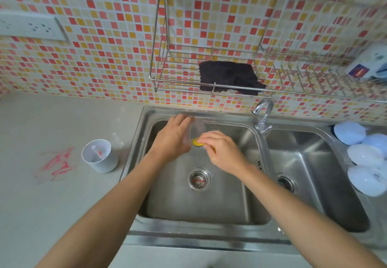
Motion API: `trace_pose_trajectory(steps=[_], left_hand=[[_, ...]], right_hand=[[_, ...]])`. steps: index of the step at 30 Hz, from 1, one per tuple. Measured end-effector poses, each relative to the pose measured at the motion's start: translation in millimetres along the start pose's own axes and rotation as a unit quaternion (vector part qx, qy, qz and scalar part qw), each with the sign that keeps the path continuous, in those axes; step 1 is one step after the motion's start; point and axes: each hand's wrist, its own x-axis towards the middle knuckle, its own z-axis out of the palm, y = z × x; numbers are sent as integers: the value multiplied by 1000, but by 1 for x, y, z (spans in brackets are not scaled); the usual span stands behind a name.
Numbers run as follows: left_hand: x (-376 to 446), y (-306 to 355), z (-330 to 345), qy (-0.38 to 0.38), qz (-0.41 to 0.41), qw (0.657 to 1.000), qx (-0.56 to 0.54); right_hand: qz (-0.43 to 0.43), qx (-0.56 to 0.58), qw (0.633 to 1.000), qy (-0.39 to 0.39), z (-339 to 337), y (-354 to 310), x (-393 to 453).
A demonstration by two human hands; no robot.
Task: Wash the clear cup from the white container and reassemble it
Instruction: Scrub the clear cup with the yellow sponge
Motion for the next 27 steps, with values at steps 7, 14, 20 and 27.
trace_pose_trajectory(steps=[7, 14, 20, 27], left_hand=[[5, 14, 18, -14, -32, 999, 1], [8, 30, 30, -62, -29, 997, -33], [19, 32, 40, -71, -4, 994, -78], [19, 39, 48, -11, -40, 986, -164]], right_hand=[[1, 33, 999, 14, 0, 28, -10], [-88, -9, 995, -53, -16, 67, -14], [-175, -146, 973, -32, -23, 85, -17], [-167, -98, 978, 74, -24, 76, -16]])
